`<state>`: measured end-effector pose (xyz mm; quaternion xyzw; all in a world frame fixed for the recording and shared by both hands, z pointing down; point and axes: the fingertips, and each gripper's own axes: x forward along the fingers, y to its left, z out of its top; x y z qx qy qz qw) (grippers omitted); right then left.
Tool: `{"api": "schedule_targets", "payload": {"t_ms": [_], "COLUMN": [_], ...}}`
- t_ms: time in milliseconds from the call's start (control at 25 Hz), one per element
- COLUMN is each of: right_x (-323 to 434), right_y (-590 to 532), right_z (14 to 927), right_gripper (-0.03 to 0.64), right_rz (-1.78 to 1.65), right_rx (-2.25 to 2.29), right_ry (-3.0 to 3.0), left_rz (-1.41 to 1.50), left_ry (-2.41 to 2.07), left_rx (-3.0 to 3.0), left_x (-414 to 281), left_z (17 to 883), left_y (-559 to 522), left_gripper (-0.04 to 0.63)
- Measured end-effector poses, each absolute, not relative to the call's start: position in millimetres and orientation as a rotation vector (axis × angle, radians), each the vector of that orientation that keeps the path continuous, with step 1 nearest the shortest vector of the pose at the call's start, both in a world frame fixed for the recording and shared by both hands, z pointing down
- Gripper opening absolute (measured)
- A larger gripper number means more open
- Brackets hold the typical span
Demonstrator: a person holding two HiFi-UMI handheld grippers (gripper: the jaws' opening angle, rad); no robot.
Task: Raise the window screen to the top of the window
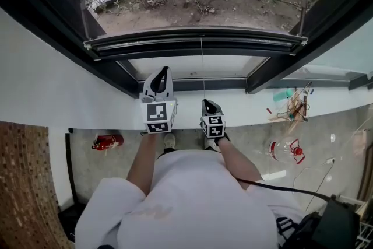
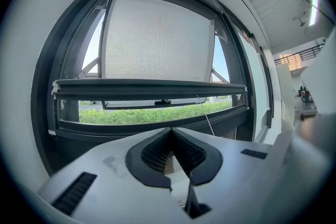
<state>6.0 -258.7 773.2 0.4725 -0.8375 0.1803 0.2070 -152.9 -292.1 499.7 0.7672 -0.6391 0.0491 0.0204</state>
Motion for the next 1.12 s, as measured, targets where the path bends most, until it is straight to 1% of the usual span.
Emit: {"api": "schedule_targets", "payload": {"t_ms": [1120], "right_x": [-34], "right_y": [-300], "right_z": [705], "right_gripper": [0.000], "right_rz": [0.263], "right_rx": [1.344], "right_ry": [-2.459], "left_rz": [0.117], "left_ry": [-1.907], "left_rx": [2.384], "left_x": [-141], "left_z": [514], "left_y": [-301], "left_gripper": [0.002]}}
